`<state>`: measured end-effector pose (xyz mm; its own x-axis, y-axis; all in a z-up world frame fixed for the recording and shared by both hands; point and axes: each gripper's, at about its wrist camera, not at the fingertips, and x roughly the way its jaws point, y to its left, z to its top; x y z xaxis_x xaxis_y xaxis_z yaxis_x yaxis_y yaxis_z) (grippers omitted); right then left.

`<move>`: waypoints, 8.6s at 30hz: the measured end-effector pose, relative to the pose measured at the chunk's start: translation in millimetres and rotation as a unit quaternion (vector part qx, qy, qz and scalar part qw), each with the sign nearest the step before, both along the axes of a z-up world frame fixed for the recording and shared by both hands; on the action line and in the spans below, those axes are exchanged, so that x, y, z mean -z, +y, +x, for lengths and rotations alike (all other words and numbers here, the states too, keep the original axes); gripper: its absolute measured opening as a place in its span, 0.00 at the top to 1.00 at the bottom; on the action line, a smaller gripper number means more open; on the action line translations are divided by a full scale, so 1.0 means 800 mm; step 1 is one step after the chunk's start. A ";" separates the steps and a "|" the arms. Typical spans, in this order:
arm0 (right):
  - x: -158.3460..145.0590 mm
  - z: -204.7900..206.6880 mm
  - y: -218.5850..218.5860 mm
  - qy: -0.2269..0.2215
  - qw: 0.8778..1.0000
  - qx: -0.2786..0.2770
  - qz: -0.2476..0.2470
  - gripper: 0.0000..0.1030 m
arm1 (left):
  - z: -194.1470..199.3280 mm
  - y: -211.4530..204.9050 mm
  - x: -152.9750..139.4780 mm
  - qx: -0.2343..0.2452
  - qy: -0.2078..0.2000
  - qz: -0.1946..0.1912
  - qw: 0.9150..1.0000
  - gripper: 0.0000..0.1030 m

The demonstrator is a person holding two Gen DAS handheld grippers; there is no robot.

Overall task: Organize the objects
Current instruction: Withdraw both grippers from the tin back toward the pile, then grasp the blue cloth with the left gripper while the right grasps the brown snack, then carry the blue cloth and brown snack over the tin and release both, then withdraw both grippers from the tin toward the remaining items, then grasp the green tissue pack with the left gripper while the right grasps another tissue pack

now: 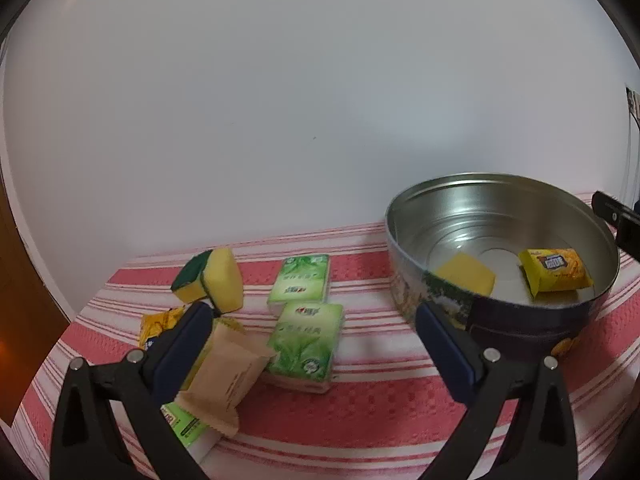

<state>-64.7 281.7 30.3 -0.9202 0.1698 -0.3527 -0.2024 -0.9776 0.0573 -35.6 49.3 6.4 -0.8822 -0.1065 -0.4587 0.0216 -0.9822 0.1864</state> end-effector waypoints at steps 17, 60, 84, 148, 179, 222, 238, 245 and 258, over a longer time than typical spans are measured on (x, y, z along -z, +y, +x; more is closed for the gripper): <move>0.000 0.035 -0.051 -0.014 0.999 -0.034 -0.001 0.14 | 0.021 -0.038 0.005 -0.004 -0.020 0.022 1.000 0.00; 0.070 -0.038 -0.324 -0.230 0.914 -0.285 -0.176 0.14 | 0.060 -0.265 0.022 -0.083 -0.072 0.079 0.991 0.00; 0.023 0.012 -0.244 -0.169 0.928 -0.309 -0.121 0.62 | -0.019 -0.230 0.044 -0.067 -0.146 0.103 0.982 0.39; 0.018 -0.088 -0.003 -0.102 0.989 -0.102 0.016 0.62 | -0.105 0.112 -0.003 0.108 -0.087 0.093 0.986 0.65; -0.009 -0.046 0.031 -0.025 0.996 -0.082 -0.024 0.29 | -0.069 0.090 -0.030 0.052 -0.016 0.074 0.996 0.00; -0.003 -0.003 0.000 -0.006 0.997 -0.073 -0.031 0.29 | 0.000 0.004 -0.017 -0.008 -0.015 0.053 0.998 0.00; 0.005 0.013 -0.037 -0.023 0.993 -0.108 -0.034 0.29 | 0.020 -0.057 -0.004 -0.045 -0.067 0.074 0.994 0.00; 0.010 0.019 -0.056 -0.033 0.991 -0.126 -0.035 0.29 | 0.042 -0.091 0.001 -0.067 -0.082 0.038 0.994 0.00; 0.014 0.041 -0.114 -0.055 0.981 -0.186 -0.024 0.29 | 0.034 -0.167 0.031 -0.058 -0.175 0.129 0.974 0.00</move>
